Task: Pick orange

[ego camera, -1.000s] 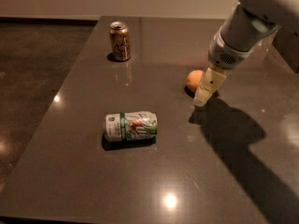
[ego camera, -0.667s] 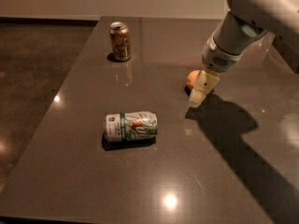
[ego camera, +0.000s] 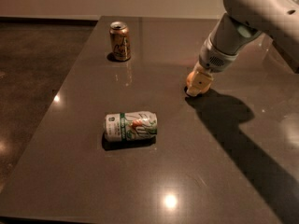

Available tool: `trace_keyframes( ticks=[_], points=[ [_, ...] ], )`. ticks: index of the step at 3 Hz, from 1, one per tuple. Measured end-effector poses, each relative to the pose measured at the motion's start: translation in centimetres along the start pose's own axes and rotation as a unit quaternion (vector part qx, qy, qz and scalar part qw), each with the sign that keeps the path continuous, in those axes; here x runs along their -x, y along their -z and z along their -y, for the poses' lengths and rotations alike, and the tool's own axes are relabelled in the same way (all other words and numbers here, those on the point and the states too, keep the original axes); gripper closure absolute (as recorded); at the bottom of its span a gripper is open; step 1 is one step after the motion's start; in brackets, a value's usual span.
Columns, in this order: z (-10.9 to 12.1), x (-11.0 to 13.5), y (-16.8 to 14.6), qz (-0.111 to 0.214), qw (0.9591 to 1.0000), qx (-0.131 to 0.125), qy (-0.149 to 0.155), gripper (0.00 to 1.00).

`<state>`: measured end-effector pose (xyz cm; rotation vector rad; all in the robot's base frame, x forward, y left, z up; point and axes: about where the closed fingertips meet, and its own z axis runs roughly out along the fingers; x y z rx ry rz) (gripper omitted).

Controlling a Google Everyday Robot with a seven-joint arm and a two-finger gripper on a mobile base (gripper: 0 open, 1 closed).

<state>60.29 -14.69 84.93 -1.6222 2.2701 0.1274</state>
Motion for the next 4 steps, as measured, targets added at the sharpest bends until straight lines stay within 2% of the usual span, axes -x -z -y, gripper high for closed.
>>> trace_keyframes(
  ticks=[1, 2, 3, 4],
  points=[
    [0.1, 1.7, 2.8, 0.02, 0.9996, 0.008, 0.018, 0.83],
    [-0.8, 4.2, 6.4, 0.046, 0.9979, 0.015, 0.044, 1.0],
    [-2.0, 6.5, 9.1, 0.069, 0.9947, 0.026, 0.072, 1.0],
    [-2.1, 6.8, 9.4, 0.072, 0.9942, 0.028, 0.075, 1.0]
  ],
)
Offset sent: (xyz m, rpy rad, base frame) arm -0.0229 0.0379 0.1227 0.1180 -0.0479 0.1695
